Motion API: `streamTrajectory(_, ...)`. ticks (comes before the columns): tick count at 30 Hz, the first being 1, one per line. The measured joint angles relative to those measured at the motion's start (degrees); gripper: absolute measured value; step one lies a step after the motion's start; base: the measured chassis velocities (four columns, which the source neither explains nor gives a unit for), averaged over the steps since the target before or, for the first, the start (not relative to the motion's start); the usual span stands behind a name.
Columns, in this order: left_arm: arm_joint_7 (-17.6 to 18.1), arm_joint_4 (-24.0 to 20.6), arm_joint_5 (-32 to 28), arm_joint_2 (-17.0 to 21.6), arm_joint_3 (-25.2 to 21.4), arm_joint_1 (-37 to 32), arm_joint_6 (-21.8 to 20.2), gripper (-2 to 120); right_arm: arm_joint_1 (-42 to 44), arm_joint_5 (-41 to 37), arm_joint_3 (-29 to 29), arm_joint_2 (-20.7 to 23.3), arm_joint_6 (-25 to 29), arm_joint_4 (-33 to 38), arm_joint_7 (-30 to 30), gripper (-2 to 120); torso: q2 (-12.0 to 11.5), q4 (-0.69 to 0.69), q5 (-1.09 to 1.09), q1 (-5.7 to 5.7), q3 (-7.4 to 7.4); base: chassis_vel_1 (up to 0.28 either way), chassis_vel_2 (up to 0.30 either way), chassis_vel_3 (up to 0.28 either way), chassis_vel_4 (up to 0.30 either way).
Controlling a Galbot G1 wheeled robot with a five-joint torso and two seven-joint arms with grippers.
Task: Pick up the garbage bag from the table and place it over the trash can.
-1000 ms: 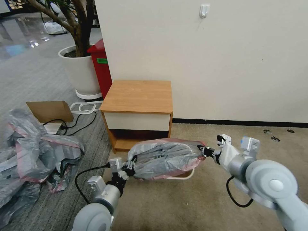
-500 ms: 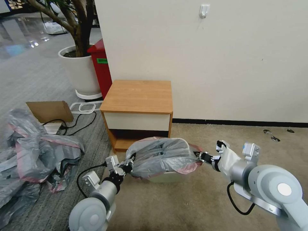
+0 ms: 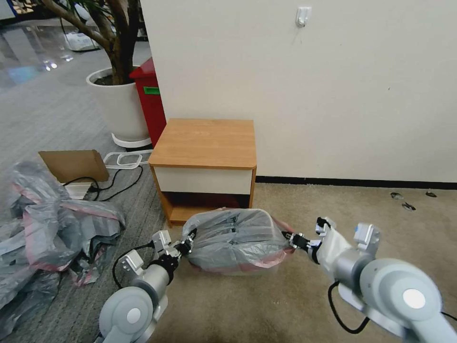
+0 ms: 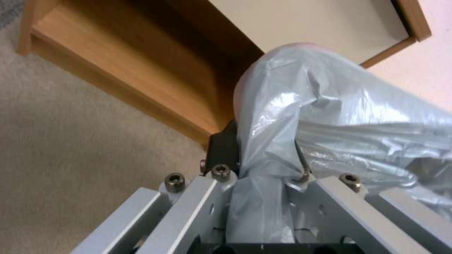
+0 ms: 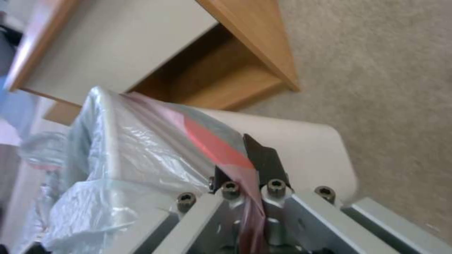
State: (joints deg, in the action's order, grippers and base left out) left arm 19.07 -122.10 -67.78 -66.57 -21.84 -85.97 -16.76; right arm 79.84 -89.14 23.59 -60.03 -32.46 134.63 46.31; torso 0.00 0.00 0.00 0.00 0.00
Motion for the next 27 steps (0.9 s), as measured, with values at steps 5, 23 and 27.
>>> streamTrajectory(5,0.06,0.02,0.02,0.40,-0.73,0.17,0.12,7,2.78,1.76,1.44,-3.19,3.13,3.28,-1.96,22,0.00,0.01,-0.01,0.00,0.00,0.000,0.000,0.000,0.000)
streamTrajectory(23,0.80,-0.51,-1.87,0.22,-1.70,-0.20,0.37,7,10.22,25.12,-0.91,-18.32,23.08,-2.13,-29.91,87,0.00,0.00,-0.01,0.00,0.00,0.000,0.000,0.000,0.000)
streamTrajectory(27,1.01,-0.70,-2.66,0.44,-1.95,-0.17,0.37,7,10.34,27.08,-1.79,-19.85,23.04,-2.42,-31.01,98,0.00,0.00,-0.01,0.00,0.00,0.000,0.000,0.000,0.000)
